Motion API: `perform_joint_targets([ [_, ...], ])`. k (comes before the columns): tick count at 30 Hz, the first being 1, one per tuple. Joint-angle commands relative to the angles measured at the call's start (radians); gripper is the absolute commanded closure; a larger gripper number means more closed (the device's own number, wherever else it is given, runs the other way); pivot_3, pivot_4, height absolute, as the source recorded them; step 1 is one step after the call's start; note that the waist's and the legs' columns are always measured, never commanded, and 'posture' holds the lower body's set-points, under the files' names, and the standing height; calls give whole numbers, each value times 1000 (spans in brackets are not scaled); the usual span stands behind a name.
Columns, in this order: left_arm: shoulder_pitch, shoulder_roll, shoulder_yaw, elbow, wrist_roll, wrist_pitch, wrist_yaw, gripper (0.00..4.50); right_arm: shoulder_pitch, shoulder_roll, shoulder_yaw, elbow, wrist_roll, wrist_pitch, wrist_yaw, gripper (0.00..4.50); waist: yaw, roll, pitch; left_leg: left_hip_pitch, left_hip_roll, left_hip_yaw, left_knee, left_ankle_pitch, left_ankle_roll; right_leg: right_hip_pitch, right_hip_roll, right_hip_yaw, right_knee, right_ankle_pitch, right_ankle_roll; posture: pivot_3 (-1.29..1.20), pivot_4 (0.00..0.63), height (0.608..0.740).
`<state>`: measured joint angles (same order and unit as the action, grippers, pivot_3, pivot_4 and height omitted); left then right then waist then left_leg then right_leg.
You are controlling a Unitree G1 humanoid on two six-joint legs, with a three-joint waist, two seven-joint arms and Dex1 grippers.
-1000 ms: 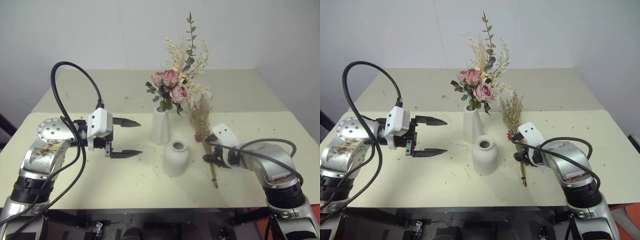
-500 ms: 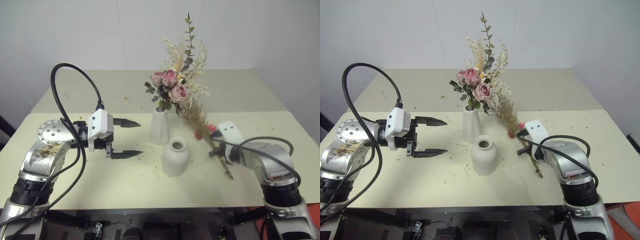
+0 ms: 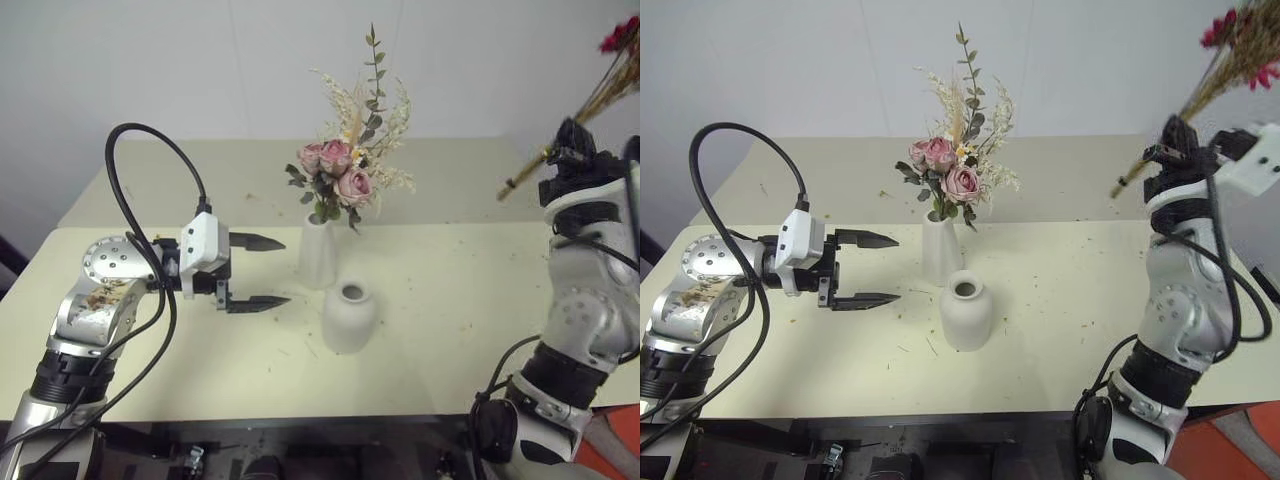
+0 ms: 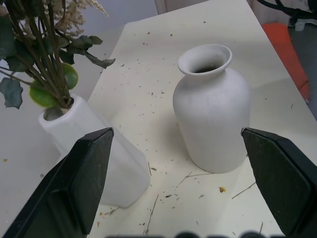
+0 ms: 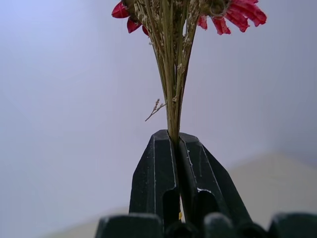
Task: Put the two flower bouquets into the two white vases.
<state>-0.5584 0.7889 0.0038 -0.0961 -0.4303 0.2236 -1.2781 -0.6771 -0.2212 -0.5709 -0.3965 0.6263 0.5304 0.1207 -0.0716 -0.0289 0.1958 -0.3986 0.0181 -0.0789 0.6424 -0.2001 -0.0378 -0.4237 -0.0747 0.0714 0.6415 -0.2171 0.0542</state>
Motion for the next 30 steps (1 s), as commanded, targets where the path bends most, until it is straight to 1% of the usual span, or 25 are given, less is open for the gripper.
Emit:
perform_joint_targets([
  [1,-21,11,17,-2,-1,-14,-3,0,64,11,47,-133,220,8,107,4481,1,0,0,0,0,0,0,0,0,0,0,0,0,-2,2,0,150,740],
  [4,-19,10,24,-5,-10,-5,1,0,122,13,133,-185,338,24,173,4481,1,0,0,0,0,0,0,0,0,0,0,0,0,-2,3,0,150,740],
  [9,-13,13,30,-21,-22,7,5,0,178,-38,250,-196,415,52,262,4481,3,0,0,0,0,0,0,0,0,0,0,0,0,-2,3,0,150,740],
  [12,-8,16,40,-42,-35,21,10,0,202,-62,302,-189,412,37,314,4481,5,0,0,0,0,0,0,0,0,0,0,0,0,-3,4,0,150,740],
  [17,3,20,47,-56,-37,34,20,0,224,-68,368,-149,379,3,398,4481,5,0,0,0,0,0,0,0,0,0,0,0,0,-3,4,0,150,740],
  [19,0,20,45,-54,-37,34,19,0,243,-68,398,-121,341,-24,454,4481,5,0,0,0,0,0,0,0,0,0,0,0,0,-3,4,0,150,740],
  [22,-13,23,43,-44,-35,35,15,0,249,-60,432,-74,293,-62,503,4481,4,0,0,0,0,0,0,0,0,0,0,0,-1,-3,4,0,150,740],
  [30,-17,30,54,-50,-49,46,18,0,252,-11,478,22,228,-148,584,4481,4,0,0,0,0,0,0,0,0,0,0,0,0,-3,4,0,150,740],
])
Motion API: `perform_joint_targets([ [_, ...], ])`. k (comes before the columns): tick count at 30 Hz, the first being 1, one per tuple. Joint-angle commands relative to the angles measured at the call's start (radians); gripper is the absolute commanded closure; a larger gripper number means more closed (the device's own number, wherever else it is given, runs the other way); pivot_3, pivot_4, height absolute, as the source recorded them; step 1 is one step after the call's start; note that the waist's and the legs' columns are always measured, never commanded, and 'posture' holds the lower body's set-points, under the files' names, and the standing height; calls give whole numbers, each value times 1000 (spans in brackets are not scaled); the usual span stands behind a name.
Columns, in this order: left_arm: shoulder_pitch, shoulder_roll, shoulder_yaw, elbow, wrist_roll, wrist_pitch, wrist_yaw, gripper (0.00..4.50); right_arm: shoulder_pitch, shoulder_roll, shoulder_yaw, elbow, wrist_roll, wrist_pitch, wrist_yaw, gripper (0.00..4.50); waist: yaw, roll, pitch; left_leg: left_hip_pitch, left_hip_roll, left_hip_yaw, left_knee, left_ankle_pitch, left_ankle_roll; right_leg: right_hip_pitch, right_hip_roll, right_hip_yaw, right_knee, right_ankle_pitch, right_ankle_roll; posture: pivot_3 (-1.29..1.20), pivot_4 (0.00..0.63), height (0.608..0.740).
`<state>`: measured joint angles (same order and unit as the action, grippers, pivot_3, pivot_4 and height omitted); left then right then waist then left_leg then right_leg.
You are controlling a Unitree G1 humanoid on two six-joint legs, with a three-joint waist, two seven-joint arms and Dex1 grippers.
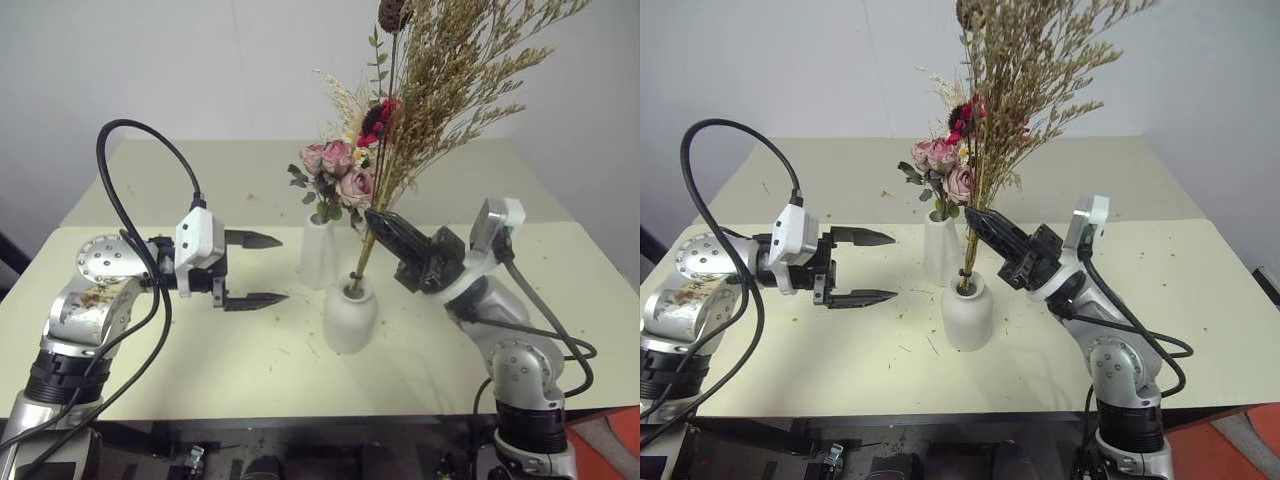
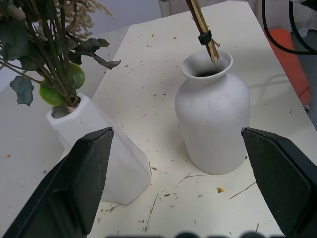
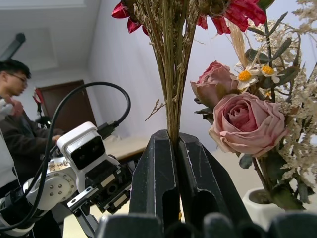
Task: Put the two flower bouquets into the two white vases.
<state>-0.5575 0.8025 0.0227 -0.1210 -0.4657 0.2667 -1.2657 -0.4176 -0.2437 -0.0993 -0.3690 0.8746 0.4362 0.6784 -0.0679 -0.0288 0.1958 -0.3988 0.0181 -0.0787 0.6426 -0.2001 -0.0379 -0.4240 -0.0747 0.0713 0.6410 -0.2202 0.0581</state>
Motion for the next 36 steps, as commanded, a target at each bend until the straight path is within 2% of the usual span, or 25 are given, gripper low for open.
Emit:
perform_joint_targets([
  [1,-15,17,35,-26,-14,2,7,0,-5,14,10,-2,-27,-62,32,4481,1,0,0,0,0,0,0,0,0,0,0,0,0,0,0,0,150,740],
  [14,-41,-17,11,3,0,-26,25,0,56,48,48,13,-58,-146,112,4481,0,0,0,1,0,0,0,0,0,0,1,0,1,0,0,0,150,740],
  [17,-49,-24,8,8,3,-29,23,0,60,40,51,12,-42,-142,147,3633,0,0,0,1,0,0,0,0,0,0,0,0,0,0,0,0,150,740],
  [27,-51,-34,10,23,13,-50,23,0,77,4,71,16,-83,-141,177,157,1,0,0,1,0,0,0,0,0,0,0,0,0,0,0,0,150,740],
  [28,-51,-35,11,23,13,-50,23,0,75,4,72,18,-84,-141,174,31,1,0,0,1,0,0,0,0,0,0,0,0,0,0,0,0,150,740],
  [36,-44,-36,14,20,13,-54,26,0,67,-40,80,15,-106,-125,171,31,2,0,0,0,0,0,0,0,0,0,0,0,0,0,0,0,150,740],
])
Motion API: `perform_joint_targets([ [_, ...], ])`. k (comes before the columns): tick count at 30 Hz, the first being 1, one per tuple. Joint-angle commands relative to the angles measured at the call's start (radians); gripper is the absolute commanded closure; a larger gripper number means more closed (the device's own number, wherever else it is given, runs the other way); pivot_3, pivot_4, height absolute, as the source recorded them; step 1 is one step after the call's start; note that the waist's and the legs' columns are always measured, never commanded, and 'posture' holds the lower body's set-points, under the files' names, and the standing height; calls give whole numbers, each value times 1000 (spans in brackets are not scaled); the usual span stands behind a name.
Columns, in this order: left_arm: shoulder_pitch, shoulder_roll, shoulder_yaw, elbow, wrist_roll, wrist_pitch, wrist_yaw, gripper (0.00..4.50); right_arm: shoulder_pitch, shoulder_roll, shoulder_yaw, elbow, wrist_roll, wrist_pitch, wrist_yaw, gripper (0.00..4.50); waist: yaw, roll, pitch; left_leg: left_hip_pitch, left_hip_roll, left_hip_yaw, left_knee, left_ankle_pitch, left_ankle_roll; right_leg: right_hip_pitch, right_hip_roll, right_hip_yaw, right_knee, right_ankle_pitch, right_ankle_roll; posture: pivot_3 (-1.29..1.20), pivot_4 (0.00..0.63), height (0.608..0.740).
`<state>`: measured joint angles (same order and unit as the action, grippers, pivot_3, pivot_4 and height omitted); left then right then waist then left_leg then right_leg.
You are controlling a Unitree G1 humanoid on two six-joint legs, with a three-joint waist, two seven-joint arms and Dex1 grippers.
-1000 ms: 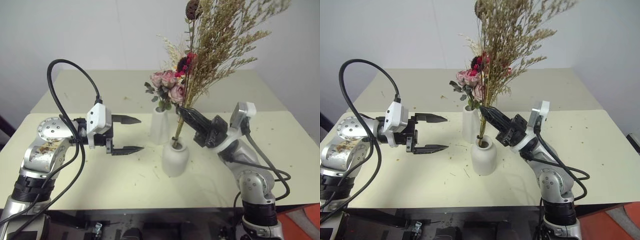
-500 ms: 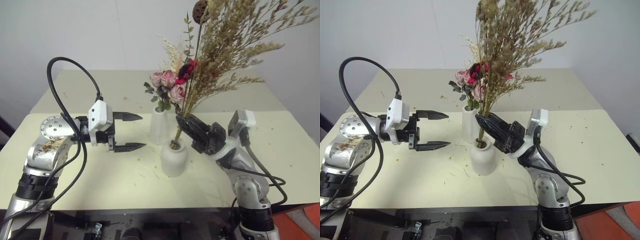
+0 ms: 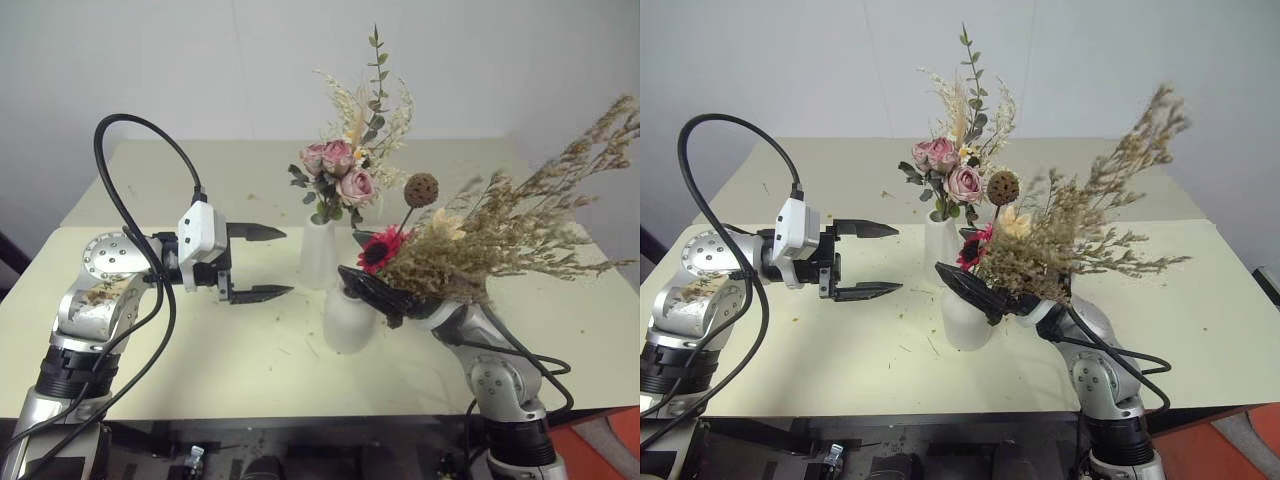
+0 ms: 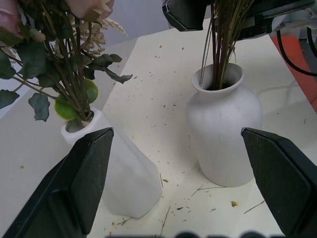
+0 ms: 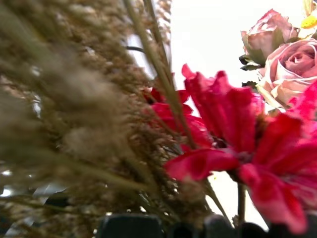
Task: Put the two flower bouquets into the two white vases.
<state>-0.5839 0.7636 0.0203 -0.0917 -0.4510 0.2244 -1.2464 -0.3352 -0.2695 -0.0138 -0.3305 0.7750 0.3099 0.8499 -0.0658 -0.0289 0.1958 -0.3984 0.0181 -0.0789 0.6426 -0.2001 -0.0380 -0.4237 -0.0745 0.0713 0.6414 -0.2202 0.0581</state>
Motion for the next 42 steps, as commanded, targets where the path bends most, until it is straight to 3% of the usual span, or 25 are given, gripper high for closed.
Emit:
perform_joint_targets([
  [1,-17,2,17,-10,-3,-11,7,0,-21,-26,-6,-28,-7,13,-7,31,-1,0,0,0,0,0,0,0,0,0,0,0,0,0,0,0,150,740],
  [18,-8,-9,11,-10,5,-24,18,0,-118,-236,-81,-155,158,219,-50,31,4,0,0,0,0,0,0,0,0,0,0,0,0,0,0,0,150,740],
  [28,2,-20,12,-19,14,-24,22,0,-170,-247,-57,-151,174,262,-63,31,6,0,0,-1,0,0,0,0,0,0,0,0,0,0,0,0,150,740],
  [36,20,-17,14,-36,16,-17,30,0,-228,-250,73,-6,25,321,-57,31,5,0,0,-1,0,0,0,0,0,0,0,0,0,0,0,0,150,740],
  [42,33,-6,26,-48,14,-11,39,0,-252,-263,93,39,-42,325,-40,31,6,0,0,-1,0,0,0,0,0,0,-1,0,-1,0,0,0,150,740],
])
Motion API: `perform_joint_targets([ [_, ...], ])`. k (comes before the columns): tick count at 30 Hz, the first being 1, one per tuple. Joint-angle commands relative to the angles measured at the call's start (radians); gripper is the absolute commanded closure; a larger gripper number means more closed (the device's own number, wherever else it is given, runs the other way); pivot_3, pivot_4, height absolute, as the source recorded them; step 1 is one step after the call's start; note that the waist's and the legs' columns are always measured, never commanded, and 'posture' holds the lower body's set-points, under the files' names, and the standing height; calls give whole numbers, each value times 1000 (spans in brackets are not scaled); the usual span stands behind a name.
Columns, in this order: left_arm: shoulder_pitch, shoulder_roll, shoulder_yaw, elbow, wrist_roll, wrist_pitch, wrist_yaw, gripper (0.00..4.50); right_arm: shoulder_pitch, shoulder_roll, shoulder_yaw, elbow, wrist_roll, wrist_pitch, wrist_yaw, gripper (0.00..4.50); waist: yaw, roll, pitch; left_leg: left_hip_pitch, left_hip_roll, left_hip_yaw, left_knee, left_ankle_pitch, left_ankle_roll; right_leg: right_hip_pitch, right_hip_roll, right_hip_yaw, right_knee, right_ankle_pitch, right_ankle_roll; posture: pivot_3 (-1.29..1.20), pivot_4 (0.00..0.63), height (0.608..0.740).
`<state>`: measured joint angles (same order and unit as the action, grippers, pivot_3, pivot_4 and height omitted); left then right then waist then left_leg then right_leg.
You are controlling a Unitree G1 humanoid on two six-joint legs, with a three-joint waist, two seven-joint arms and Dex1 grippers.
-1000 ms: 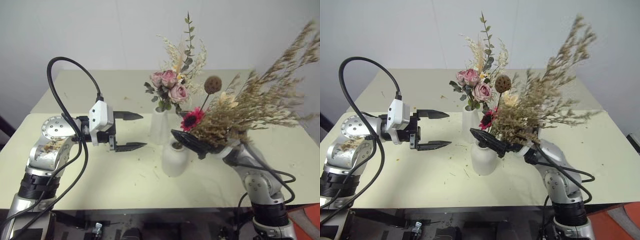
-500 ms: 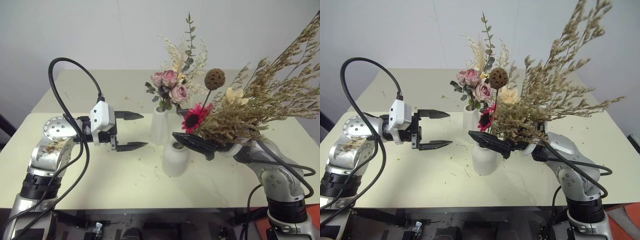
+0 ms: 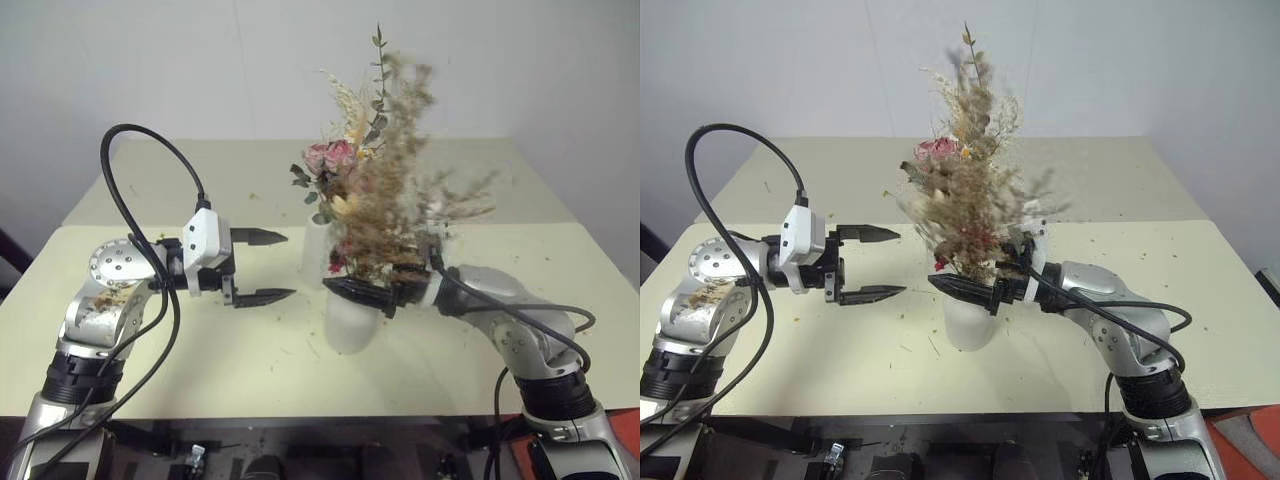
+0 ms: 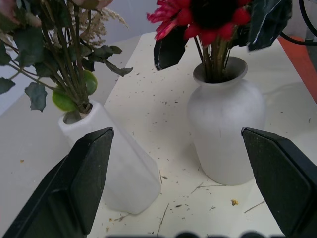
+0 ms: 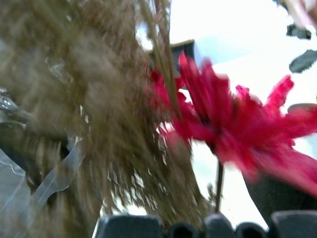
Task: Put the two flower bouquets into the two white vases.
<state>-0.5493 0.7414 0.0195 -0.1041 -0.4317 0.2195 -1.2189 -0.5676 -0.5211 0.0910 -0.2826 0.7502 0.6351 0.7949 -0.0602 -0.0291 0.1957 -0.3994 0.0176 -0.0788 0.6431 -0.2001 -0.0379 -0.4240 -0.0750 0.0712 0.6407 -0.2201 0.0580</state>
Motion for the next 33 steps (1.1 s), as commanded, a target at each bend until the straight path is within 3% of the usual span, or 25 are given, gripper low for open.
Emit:
perform_joint_targets([
  [1,1,18,29,-38,-6,-4,14,0,-13,-19,-15,-14,-26,-8,26,31,0,0,0,0,0,0,0,0,0,0,0,0,0,0,0,0,150,740],
  [15,-10,18,18,-18,-9,-9,9,0,94,-185,-157,-56,-59,-64,160,31,15,0,0,0,0,0,0,0,0,0,0,0,-1,0,0,0,150,740],
  [26,-10,42,38,0,-10,-21,-20,0,294,-333,-391,-78,-12,-110,313,31,17,0,0,0,0,0,0,0,0,1,0,0,-1,0,0,0,150,740],
  [33,20,86,88,-4,-22,-8,-15,0,461,-401,-602,-67,-29,-94,287,31,17,0,0,0,0,1,0,0,0,1,0,0,-1,0,1,0,150,740],
])
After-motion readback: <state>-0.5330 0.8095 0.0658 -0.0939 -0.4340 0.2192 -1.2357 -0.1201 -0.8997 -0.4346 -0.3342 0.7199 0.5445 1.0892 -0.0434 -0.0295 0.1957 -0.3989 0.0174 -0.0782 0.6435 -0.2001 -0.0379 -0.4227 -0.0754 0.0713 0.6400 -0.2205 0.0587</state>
